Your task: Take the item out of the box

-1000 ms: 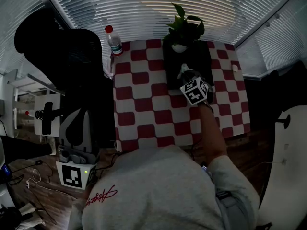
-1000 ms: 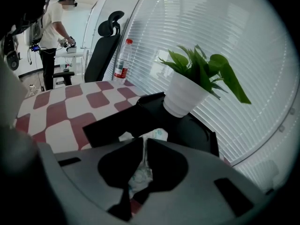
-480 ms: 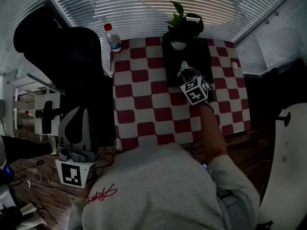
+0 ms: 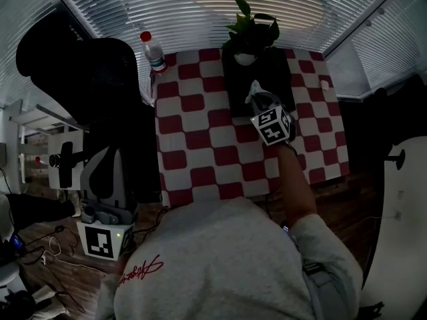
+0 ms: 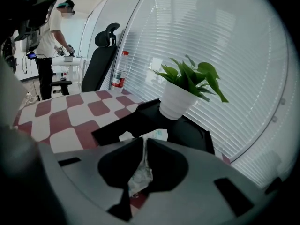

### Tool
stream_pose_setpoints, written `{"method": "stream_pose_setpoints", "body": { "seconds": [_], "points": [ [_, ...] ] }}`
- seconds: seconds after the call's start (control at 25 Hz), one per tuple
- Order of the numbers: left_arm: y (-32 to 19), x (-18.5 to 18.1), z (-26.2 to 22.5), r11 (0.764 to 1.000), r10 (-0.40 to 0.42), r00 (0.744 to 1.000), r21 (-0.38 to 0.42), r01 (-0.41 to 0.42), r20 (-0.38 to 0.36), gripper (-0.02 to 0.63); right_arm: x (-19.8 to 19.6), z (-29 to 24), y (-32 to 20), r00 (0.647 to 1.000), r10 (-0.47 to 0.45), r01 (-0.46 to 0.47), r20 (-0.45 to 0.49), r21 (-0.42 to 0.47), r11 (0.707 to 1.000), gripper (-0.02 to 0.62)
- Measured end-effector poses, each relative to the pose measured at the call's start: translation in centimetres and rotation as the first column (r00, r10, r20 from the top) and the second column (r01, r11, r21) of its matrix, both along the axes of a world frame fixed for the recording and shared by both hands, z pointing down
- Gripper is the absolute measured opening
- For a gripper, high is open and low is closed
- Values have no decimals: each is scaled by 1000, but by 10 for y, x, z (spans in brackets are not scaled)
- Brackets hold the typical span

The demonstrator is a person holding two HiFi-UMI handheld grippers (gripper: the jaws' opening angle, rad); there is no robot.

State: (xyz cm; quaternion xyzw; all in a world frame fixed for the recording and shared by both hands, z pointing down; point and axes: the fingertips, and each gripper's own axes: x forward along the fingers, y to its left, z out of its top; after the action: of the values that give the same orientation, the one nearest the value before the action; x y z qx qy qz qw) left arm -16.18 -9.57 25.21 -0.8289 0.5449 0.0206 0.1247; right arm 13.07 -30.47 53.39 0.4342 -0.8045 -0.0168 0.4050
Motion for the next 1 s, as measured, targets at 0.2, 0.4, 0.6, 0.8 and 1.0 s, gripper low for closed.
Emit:
{"method": "stream_pose_setpoints", "body": {
  "seconds": [0.2, 0.4, 0.6, 0.8, 1.0],
  "points": [
    [1, 0, 0, 1000, 2, 1000, 0, -2, 2, 18, 0, -3, 4, 1000, 7, -7, 14, 27, 1000, 41],
    [2, 1, -1, 1000, 7, 1000, 2, -7, 2, 17, -1, -7, 9, 1000, 9, -10, 28, 51, 999, 41],
    [3, 2, 1, 1000, 12, 1000, -5, -12, 5, 18, 0, -13, 13, 998, 20, -24, 54, 73, 997, 41],
    [4, 5, 0, 1000, 23, 1000, 6, -23, 7, 18, 2, -21, 19, 996, 27, -35, 81, 100, 994, 41],
    [2, 12, 2, 999, 43, 999, -6, -43, -1, 18, 6, -32, 23, 994, 31, -44, 104, 127, 991, 41]
  ]
}}
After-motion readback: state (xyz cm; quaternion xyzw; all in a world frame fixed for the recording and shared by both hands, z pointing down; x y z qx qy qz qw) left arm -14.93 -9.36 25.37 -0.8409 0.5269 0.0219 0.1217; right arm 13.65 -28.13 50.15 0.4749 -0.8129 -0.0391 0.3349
